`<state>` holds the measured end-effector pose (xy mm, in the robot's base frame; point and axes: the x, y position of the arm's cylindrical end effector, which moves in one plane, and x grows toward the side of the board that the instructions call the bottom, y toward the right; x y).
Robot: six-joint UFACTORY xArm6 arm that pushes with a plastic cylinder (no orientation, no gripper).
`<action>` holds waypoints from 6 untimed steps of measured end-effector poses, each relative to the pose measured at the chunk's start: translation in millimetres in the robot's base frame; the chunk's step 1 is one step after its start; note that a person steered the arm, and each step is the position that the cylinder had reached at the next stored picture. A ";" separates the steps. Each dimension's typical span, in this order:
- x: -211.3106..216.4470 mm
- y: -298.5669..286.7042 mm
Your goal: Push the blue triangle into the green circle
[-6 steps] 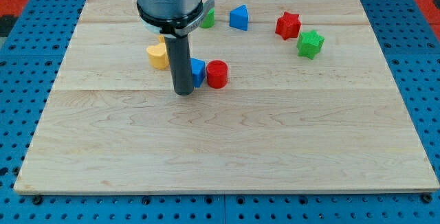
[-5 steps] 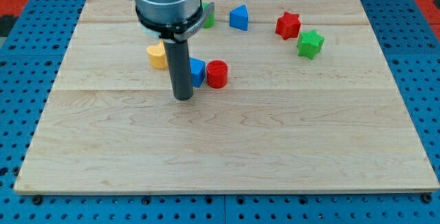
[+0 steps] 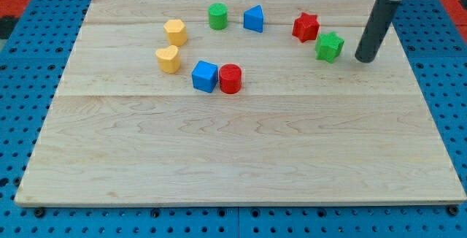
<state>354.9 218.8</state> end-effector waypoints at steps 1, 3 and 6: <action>0.7 -12.6; 33.7 -41.2; -37.6 -79.7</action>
<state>317.2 139.1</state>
